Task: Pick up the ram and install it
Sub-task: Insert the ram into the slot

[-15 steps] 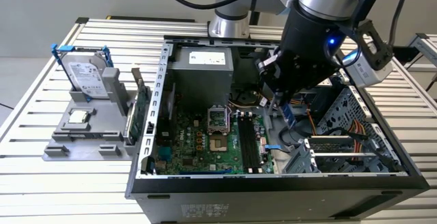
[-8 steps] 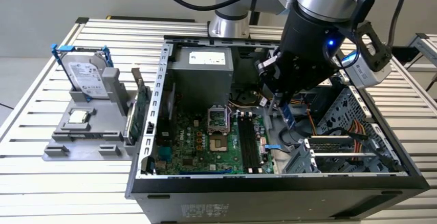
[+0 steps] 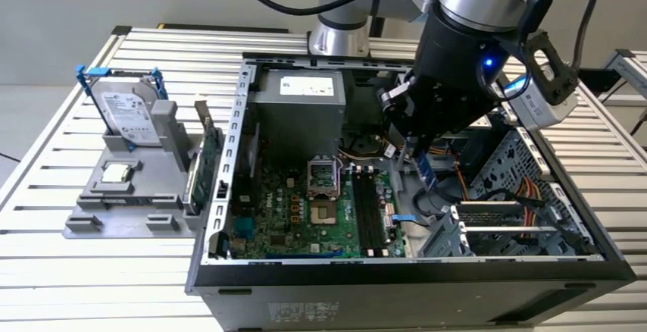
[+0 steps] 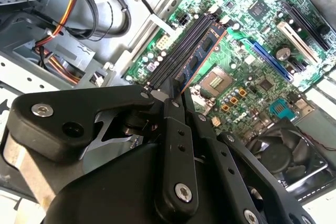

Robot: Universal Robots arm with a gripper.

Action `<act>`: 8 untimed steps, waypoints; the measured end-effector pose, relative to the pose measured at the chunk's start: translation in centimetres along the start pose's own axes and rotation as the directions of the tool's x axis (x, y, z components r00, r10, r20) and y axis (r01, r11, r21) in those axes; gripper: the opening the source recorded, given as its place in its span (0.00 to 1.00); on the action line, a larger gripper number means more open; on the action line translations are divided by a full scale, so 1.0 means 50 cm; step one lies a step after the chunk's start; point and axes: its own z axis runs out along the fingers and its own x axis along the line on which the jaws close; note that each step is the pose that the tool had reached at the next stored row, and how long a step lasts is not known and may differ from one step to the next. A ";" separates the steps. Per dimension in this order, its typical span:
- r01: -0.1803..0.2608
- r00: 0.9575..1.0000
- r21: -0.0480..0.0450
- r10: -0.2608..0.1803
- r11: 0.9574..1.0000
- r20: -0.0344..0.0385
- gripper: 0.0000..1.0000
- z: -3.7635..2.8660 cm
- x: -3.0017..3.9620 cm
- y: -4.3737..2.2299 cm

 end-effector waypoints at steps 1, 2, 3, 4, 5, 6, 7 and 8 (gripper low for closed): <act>0.000 1.000 0.000 0.000 1.000 0.000 0.00 0.000 0.000 0.001; 0.000 1.000 0.000 0.000 1.000 0.000 0.00 0.000 0.000 0.003; 0.000 1.000 0.000 0.000 1.000 0.000 0.00 0.000 -0.001 0.004; 0.000 1.000 0.000 0.000 1.000 0.000 0.00 0.000 -0.001 0.005; 0.000 1.000 0.000 0.000 1.000 0.000 0.00 0.000 -0.001 0.005; -0.001 1.000 0.000 0.001 1.000 0.000 0.00 0.001 -0.001 0.006; -0.001 1.000 0.000 0.001 1.000 0.000 0.00 0.001 -0.001 0.006; -0.001 1.000 0.000 0.001 1.000 0.000 0.00 0.001 -0.001 0.006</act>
